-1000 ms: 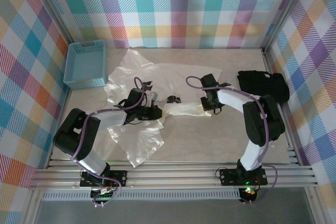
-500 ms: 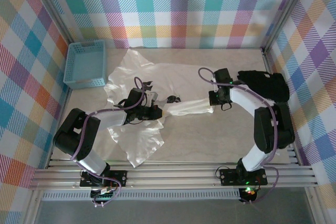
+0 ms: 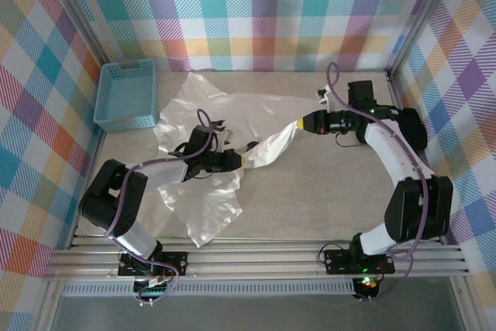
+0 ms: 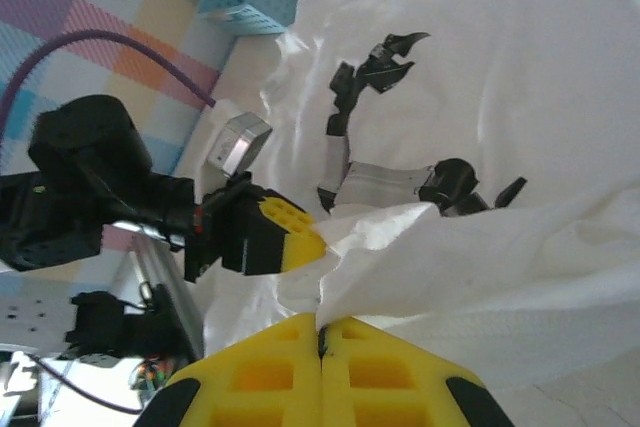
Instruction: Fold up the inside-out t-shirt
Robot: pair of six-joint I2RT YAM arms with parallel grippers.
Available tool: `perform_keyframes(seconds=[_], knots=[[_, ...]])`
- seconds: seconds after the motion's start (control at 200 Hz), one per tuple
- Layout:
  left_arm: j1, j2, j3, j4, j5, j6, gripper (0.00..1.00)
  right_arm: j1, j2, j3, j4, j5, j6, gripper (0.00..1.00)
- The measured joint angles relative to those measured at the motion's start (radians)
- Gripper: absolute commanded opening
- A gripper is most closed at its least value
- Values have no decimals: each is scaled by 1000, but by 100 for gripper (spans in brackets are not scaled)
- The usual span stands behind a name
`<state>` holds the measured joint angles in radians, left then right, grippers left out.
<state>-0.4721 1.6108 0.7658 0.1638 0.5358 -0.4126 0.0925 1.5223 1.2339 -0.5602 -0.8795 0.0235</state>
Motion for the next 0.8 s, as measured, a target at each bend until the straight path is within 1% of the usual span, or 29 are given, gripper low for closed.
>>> perform_keyframes(seconds=[0.12,0.25,0.365,0.495,0.605,0.685,0.8], knots=[[5,4,0,0,-8,-8,0,-22,101,58,-50,-11,-25,0],[5,15,0,0,-14,-15,0,-27,220,122,-83,39,-41,0],[6,34,0,-2,-14,-18,0,-27,316,177,-105,111,-41,0],[6,44,0,-5,-14,-18,0,-28,414,248,-140,225,-43,1],[6,44,0,-6,-13,-18,0,-29,452,265,-158,314,-42,7],[6,44,0,-6,-13,-18,0,-32,453,265,-168,352,-39,13],[6,44,0,-6,-12,-16,0,-32,448,255,-163,404,-28,27]])
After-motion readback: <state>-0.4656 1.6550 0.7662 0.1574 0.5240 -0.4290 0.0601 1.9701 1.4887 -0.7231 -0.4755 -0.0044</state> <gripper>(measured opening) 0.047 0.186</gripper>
